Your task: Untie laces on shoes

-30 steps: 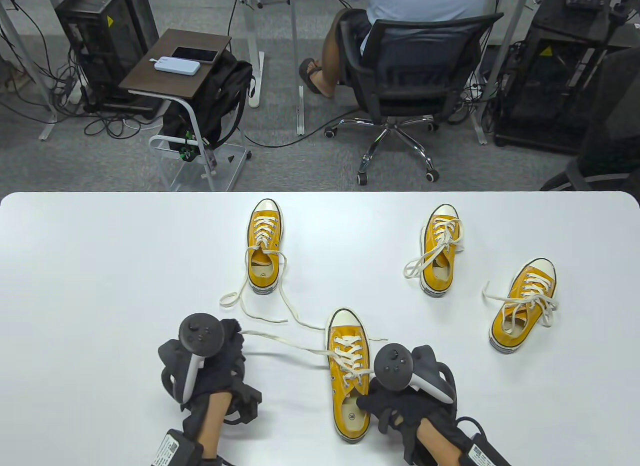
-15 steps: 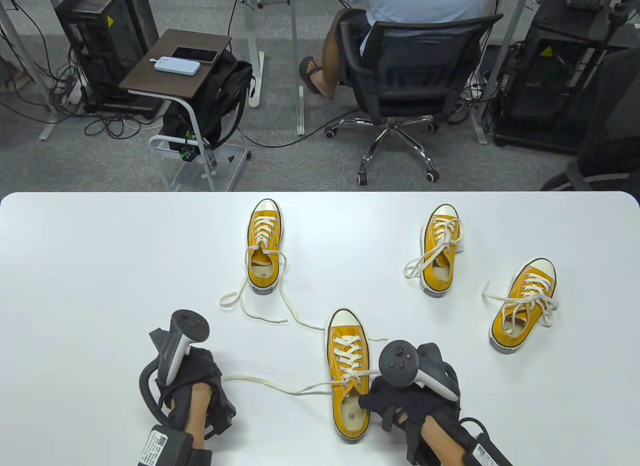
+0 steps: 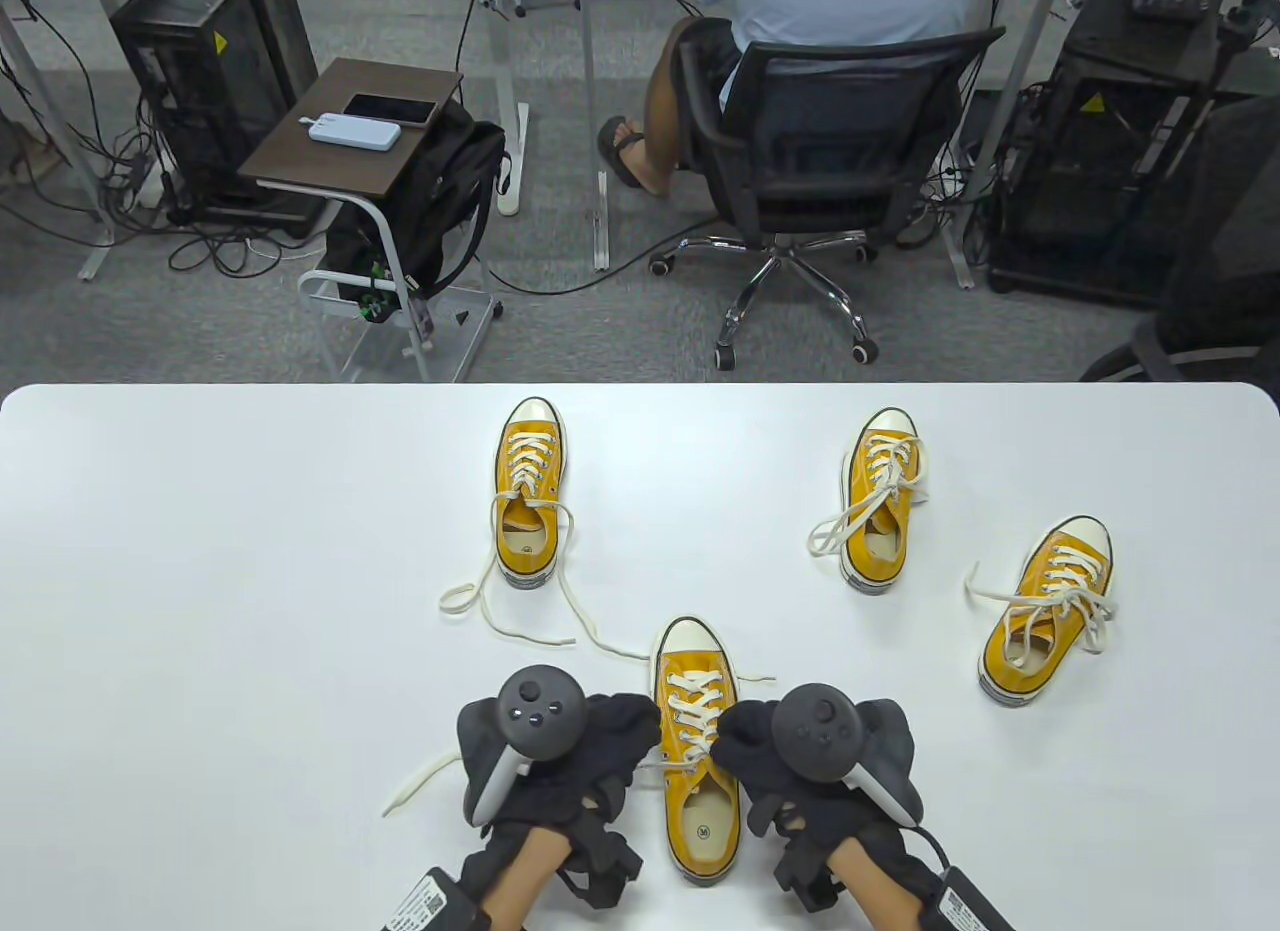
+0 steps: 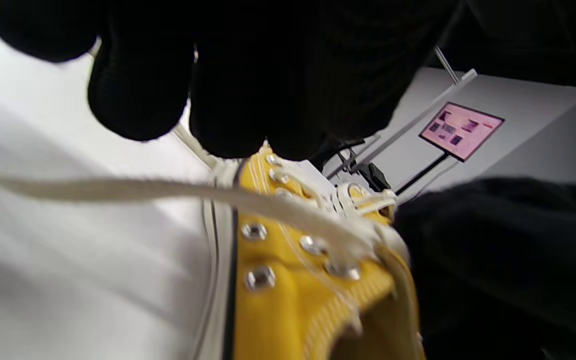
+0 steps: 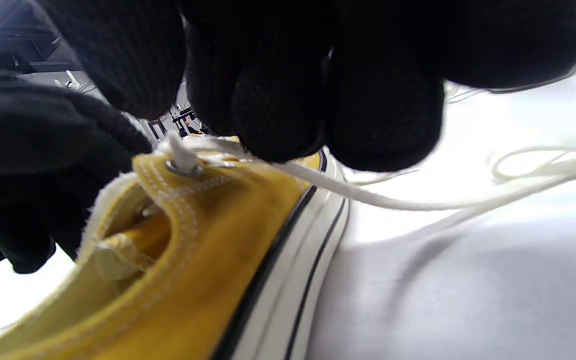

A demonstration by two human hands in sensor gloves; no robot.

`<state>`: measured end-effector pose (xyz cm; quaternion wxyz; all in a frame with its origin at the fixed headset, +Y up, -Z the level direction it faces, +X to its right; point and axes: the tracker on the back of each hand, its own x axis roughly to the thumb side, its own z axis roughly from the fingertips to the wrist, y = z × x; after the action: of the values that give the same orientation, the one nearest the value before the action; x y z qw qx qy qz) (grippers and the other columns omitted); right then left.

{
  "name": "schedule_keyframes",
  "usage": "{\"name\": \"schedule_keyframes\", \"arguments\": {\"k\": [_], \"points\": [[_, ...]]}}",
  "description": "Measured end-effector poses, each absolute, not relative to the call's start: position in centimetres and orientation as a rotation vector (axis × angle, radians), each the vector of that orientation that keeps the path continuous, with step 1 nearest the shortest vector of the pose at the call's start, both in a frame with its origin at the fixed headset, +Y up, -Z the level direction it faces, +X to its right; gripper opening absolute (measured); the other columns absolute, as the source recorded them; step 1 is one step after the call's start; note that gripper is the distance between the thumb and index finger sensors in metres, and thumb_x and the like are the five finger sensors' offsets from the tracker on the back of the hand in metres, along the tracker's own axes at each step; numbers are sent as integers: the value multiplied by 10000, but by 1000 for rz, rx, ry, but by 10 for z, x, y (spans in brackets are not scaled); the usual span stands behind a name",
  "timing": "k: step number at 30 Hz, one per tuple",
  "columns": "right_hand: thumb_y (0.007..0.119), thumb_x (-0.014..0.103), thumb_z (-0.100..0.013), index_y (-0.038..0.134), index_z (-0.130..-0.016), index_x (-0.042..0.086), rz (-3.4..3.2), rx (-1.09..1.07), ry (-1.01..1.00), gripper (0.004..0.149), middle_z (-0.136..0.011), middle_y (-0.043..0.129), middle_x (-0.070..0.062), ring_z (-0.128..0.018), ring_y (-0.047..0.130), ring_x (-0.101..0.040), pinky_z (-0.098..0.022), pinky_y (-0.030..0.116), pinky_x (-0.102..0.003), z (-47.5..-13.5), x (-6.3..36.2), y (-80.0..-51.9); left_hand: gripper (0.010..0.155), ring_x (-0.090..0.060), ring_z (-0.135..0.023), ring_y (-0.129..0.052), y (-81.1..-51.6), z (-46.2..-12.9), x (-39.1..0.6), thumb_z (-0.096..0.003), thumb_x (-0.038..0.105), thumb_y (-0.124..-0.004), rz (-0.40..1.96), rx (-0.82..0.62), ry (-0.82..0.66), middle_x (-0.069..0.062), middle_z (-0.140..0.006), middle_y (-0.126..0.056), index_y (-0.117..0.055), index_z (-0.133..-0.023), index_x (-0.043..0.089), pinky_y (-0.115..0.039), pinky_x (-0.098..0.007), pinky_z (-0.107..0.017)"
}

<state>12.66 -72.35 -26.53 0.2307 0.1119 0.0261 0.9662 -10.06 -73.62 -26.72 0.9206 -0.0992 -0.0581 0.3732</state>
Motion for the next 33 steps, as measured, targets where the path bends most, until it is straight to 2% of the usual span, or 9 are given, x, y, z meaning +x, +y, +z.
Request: {"name": "schedule_keyframes", "arguments": {"k": [3, 8, 16, 20, 22, 25, 27, 30, 33], "points": [[866, 438, -403, 882, -752, 185, 2660, 316, 73, 431, -616, 990, -107, -414, 998, -364, -270, 835, -499, -265, 124, -727, 448, -385, -667, -964, -739, -269, -92, -453, 451, -825, 762, -182, -171, -75, -822, -984, -941, -851, 280, -806, -521, -452], [883, 395, -401, 886, -738, 191, 2685, 343, 56, 394, -603, 988, -94, -417, 996, -360, -275, 836, -500, -264, 117, -728, 437, -385, -661, -962, -749, -266, -82, -451, 440, -838, 777, -256, -188, -74, -811, -978, -954, -835, 268, -807, -520, -447], [826, 369, -443, 825, -770, 182, 2636, 351, 157, 376, -667, 947, -106, -474, 977, -367, -322, 828, -510, -266, 120, -731, 375, -354, -652, -962, -748, -261, -70, -435, 414, -867, 660, -150, -222, -39, -759, -980, -948, -783, 299, -810, -507, -460], [805, 360, -458, 800, -782, 175, 2589, 311, 215, 374, -703, 927, -128, -491, 969, -375, -334, 823, -513, -267, 126, -733, 364, -364, -670, -964, -752, -259, -78, -454, 418, -841, 756, -192, -178, -49, -793, -971, -919, -802, 343, -816, -504, -457], [803, 359, -459, 797, -784, 178, 2573, 289, 230, 372, -710, 923, -132, -496, 966, -376, -338, 821, -513, -267, 127, -734, 353, -369, -652, -982, -754, -257, -83, -447, 406, -865, 819, -157, -151, -61, -778, -996, -951, -780, 328, -830, -501, -442], [812, 370, -454, 811, -779, 192, 2546, 279, 229, 370, -708, 934, -133, -489, 972, -381, -334, 822, -519, -268, 129, -737, 352, -364, -655, -988, -757, -257, -87, -448, 396, -863, 880, -185, -140, -70, -790, -993, -949, -783, 333, -838, -494, -438], [797, 389, -455, 801, -800, 194, 2561, 283, 203, 397, -726, 930, -141, -498, 968, -384, -342, 817, -524, -267, 130, -735, 352, -366, -656, -986, -757, -257, -88, -448, 394, -862, 887, -185, -135, -67, -790, -992, -948, -783, 329, -836, -495, -437], [804, 505, -419, 773, -874, 158, 2609, 317, 120, 572, -738, 925, -148, -506, 961, -391, -351, 811, -529, -265, 127, -731, 350, -368, -656, -985, -755, -255, -86, -450, 399, -858, 862, -171, -152, -69, -788, -993, -946, -783, 337, -834, -495, -437], [859, 454, -402, 830, -824, 189, 2654, 333, 113, 500, -717, 933, -134, -497, 964, -383, -353, 812, -533, -264, 120, -732, 347, -367, -661, -986, -753, -253, -83, -448, 393, -858, 854, -147, -175, -66, -792, -994, -945, -780, 340, -834, -498, -443]]}}
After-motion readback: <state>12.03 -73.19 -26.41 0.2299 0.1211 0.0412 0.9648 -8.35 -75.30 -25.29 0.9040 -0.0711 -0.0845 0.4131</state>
